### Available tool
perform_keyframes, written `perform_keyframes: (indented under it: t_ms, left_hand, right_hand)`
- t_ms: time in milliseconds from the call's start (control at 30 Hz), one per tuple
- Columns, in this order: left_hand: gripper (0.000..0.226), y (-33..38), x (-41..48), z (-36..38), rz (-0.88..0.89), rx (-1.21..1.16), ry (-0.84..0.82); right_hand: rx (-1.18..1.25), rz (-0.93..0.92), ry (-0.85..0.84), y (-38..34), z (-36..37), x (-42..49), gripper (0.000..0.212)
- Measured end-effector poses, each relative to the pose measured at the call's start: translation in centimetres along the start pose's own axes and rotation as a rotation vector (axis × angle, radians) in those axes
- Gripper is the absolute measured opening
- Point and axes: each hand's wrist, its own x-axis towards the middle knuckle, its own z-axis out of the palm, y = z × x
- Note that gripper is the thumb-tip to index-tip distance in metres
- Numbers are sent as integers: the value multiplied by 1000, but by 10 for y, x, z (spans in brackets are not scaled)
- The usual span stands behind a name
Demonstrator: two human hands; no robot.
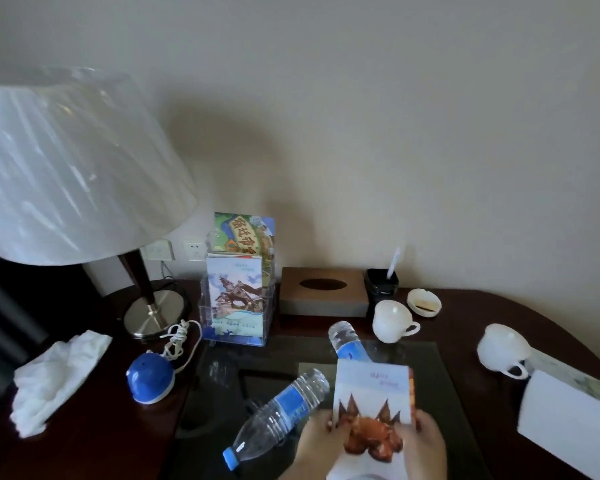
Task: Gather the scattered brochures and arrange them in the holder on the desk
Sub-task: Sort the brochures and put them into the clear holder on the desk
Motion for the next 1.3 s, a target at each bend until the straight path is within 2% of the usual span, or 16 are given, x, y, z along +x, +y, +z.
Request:
perform_keyframes:
  t_ms: [33,100,200,300,433,567,667,733,867,1033,1167,1300]
  left_hand:
    - [3,12,5,-15,50,12,29]
    - [2,42,18,-52,124,0,89]
    - [5,85,29,-123,204,87,220]
    - [10,113,34,-186,298,231,407]
    - [24,126,37,-241,343,229,588]
    - [30,117,53,-271,338,228,697]
    - [20,103,66,-281,330,203,721]
    - [10,93,75,-284,327,178,726]
    - [26,79,93,-288,303,141,706]
    - [15,67,115,-291,268,130,678]
    - [33,60,132,-294,206,189,620]
    - [40,64,143,-296,214,190,600]
  right_hand:
    - [-9,-21,-57,-9,2,2,8]
    - [8,-153,-199,-29,5,-1,14]
    - [-159,-422,-292,-77,45,6,12]
    - [-344,-682,-316,-110,86,7,3]
    - [-415,-878,-229,-146,140,2,5]
    - [-415,-910,-229,-161,184,-2,10]
    - [-447,-928,-237,-161,208,-2,9]
    - [-455,-938,-223,-159,220,0,7]
    - [-469,-927,-213,-150,239,6,7]
    - [-530,-910,-211,-139,259,19,5]
    - [-611,-890,-187,-135,272,31,10]
    - [-736,-837,-179,-137,280,40,6]
